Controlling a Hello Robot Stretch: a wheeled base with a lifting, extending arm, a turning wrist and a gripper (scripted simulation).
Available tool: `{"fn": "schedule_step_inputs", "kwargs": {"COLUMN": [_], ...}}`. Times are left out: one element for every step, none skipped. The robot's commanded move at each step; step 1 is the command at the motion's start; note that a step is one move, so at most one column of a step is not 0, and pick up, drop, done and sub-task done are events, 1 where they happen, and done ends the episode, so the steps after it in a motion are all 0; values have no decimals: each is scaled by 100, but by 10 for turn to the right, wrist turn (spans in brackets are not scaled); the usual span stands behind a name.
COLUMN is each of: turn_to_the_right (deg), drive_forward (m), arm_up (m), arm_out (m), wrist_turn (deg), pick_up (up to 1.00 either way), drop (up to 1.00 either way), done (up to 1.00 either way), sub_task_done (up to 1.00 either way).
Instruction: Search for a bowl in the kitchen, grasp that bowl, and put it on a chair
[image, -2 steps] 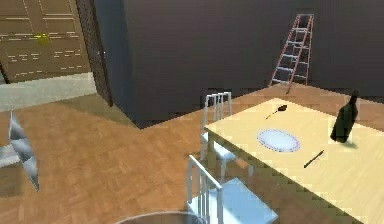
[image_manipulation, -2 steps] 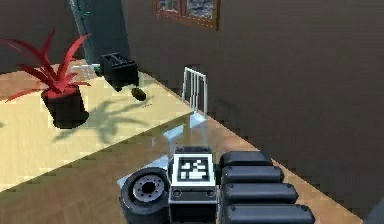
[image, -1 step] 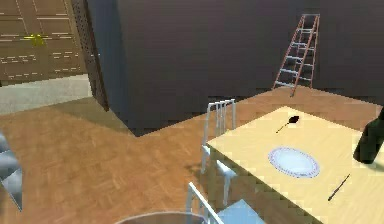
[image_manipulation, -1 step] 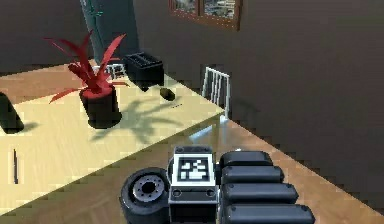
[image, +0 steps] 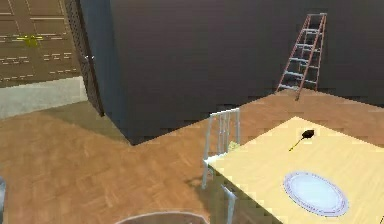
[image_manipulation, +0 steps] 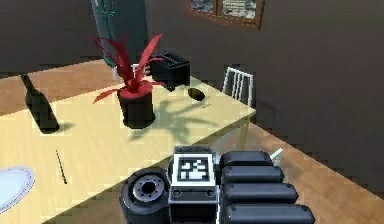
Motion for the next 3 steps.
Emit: {"fn": "schedule_step_inputs", "kwargs": {"turn_to_the_right": [-450,-450,-270], "drive_forward": [0,0,0], "arm_up": [0,0,0], "arm_out": [0,0,0], "wrist_turn": [0,0,0], "pick_up": [0,0,0], "drop": [0,0,0], "done": [0,0,0], "sub_task_done": [0,0,0]}}
